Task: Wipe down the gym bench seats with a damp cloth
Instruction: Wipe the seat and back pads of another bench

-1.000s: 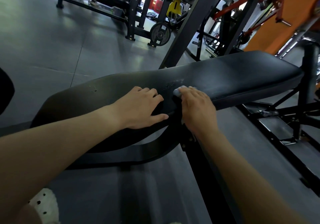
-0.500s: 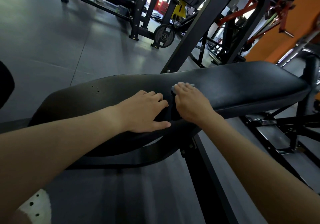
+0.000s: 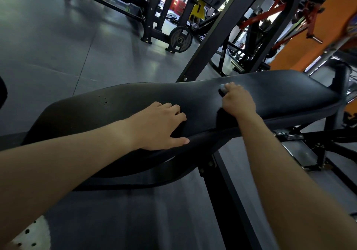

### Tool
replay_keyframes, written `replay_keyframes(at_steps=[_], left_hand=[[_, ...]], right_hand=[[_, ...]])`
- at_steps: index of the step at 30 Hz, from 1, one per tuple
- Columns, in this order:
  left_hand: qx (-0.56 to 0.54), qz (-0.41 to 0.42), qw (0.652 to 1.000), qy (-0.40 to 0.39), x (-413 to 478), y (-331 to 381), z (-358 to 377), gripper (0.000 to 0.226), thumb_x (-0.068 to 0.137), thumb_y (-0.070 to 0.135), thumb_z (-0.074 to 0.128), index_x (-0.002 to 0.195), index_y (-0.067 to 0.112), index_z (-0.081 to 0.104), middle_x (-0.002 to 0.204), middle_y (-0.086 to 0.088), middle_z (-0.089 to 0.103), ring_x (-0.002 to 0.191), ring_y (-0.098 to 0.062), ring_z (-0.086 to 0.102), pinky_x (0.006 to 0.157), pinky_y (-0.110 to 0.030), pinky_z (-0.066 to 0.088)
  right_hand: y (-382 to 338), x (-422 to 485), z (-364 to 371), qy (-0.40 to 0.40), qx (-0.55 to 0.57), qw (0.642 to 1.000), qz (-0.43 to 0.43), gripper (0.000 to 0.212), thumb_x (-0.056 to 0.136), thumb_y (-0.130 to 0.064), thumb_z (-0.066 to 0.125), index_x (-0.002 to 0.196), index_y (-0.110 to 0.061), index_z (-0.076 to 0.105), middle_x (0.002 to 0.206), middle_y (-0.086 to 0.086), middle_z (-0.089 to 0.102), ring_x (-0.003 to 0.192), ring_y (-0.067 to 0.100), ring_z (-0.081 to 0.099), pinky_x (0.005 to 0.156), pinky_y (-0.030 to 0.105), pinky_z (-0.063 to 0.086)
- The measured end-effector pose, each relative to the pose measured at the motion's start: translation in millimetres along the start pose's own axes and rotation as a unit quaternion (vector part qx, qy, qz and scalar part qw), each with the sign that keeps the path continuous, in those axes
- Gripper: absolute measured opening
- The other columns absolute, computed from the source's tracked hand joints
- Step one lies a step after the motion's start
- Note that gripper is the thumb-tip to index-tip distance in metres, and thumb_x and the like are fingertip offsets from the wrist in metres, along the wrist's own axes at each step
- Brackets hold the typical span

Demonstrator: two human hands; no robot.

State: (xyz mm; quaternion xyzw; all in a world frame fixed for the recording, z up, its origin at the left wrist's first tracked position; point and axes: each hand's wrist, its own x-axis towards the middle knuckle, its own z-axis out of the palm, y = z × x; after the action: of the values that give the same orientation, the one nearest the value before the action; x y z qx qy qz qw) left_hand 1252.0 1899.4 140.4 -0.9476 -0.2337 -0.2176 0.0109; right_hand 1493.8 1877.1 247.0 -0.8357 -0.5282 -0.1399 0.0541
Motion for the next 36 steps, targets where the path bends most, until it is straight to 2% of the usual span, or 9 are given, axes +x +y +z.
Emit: replay_keyframes(at_steps=[4, 11, 14, 18, 21, 24, 29, 33, 36], left_hand=[[-0.006, 0.002, 1.0, 0.01, 2, -1, 1, 0.076, 0.095, 0.077, 0.034, 0.146, 0.023, 0.048, 0.128, 0.004, 0.054, 0.114, -0.015, 0.053, 0.106, -0.039, 0.044], [-0.003, 0.011, 0.999, 0.034, 2, 0, 3, 0.07, 0.094, 0.078, 0.034, 0.133, 0.024, 0.055, 0.114, 0.005, 0.055, 0.1, -0.013, 0.052, 0.097, -0.037, 0.048], [0.004, 0.005, 0.999, 0.032, 3, 0, 4, 0.075, 0.093, 0.079, 0.032, 0.137, 0.023, 0.054, 0.118, 0.005, 0.055, 0.105, -0.014, 0.054, 0.099, -0.038, 0.047], [-0.001, 0.007, 1.0, 0.028, 2, 1, 3, 0.075, 0.094, 0.077, 0.034, 0.142, 0.022, 0.051, 0.125, 0.004, 0.054, 0.111, -0.016, 0.054, 0.102, -0.039, 0.045], [-0.009, 0.006, 1.0, 0.023, 1, -1, 3, 0.076, 0.094, 0.077, 0.034, 0.145, 0.023, 0.049, 0.127, 0.004, 0.053, 0.113, -0.015, 0.053, 0.104, -0.039, 0.045], [-0.011, 0.008, 1.0, 0.028, 1, -2, 4, 0.076, 0.094, 0.078, 0.034, 0.144, 0.023, 0.049, 0.126, 0.005, 0.053, 0.112, -0.014, 0.053, 0.103, -0.038, 0.045], [-0.006, 0.012, 0.999, 0.039, 3, -2, 6, 0.074, 0.093, 0.078, 0.033, 0.139, 0.024, 0.053, 0.12, 0.005, 0.055, 0.107, -0.014, 0.052, 0.099, -0.037, 0.047], [0.007, 0.012, 0.999, 0.041, 2, -2, 7, 0.074, 0.092, 0.079, 0.032, 0.136, 0.023, 0.054, 0.12, 0.004, 0.055, 0.106, -0.016, 0.053, 0.098, -0.038, 0.047], [0.035, 0.005, 0.998, 0.048, 2, 3, 7, 0.074, 0.091, 0.077, 0.029, 0.131, 0.021, 0.055, 0.114, 0.002, 0.054, 0.1, -0.018, 0.054, 0.095, -0.039, 0.047]], right_hand=[[-22, -8, 17, 0.019, 0.006, 1.0, -0.024, 0.031, 0.091, -0.005, 0.045, 0.118, -0.004, 0.062, 0.13, 0.017, 0.057, 0.123, 0.036, 0.049, 0.106, 0.047, 0.039], [-52, -41, 48, -0.042, -0.01, 0.974, -0.223, 0.057, 0.092, -0.016, 0.056, 0.147, -0.013, 0.045, 0.154, 0.008, 0.043, 0.146, 0.026, 0.034, 0.123, 0.043, 0.026], [-38, -23, 36, -0.107, -0.002, 0.973, -0.204, 0.071, 0.091, -0.014, 0.067, 0.156, -0.018, 0.036, 0.164, 0.002, 0.031, 0.153, 0.024, 0.024, 0.125, 0.042, 0.022], [-15, 7, 23, -0.065, 0.011, 0.99, -0.125, 0.052, 0.1, -0.009, 0.037, 0.15, -0.02, 0.045, 0.16, 0.007, 0.039, 0.148, 0.029, 0.032, 0.119, 0.047, 0.03], [-13, 22, 23, -0.045, 0.001, 0.996, -0.078, 0.051, 0.096, -0.013, 0.035, 0.144, -0.022, 0.051, 0.152, 0.009, 0.047, 0.141, 0.033, 0.041, 0.113, 0.049, 0.035], [-28, 20, 32, -0.032, -0.02, 0.991, -0.131, 0.044, 0.093, -0.011, 0.046, 0.136, -0.011, 0.055, 0.139, 0.011, 0.054, 0.131, 0.033, 0.047, 0.111, 0.045, 0.036], [-44, -14, 40, -0.091, -0.042, 0.953, -0.284, 0.074, 0.086, -0.014, 0.072, 0.152, -0.017, 0.039, 0.163, 0.006, 0.032, 0.151, 0.027, 0.026, 0.125, 0.043, 0.021], [-34, -24, 34, -0.12, -0.02, 0.942, -0.314, 0.071, 0.096, -0.017, 0.062, 0.159, -0.022, 0.03, 0.168, 0.001, 0.023, 0.156, 0.02, 0.016, 0.127, 0.04, 0.014], [-16, -14, 20, -0.099, -0.009, 0.961, -0.258, 0.057, 0.101, -0.018, 0.053, 0.154, -0.031, 0.039, 0.164, -0.004, 0.033, 0.151, 0.02, 0.027, 0.124, 0.041, 0.022]])
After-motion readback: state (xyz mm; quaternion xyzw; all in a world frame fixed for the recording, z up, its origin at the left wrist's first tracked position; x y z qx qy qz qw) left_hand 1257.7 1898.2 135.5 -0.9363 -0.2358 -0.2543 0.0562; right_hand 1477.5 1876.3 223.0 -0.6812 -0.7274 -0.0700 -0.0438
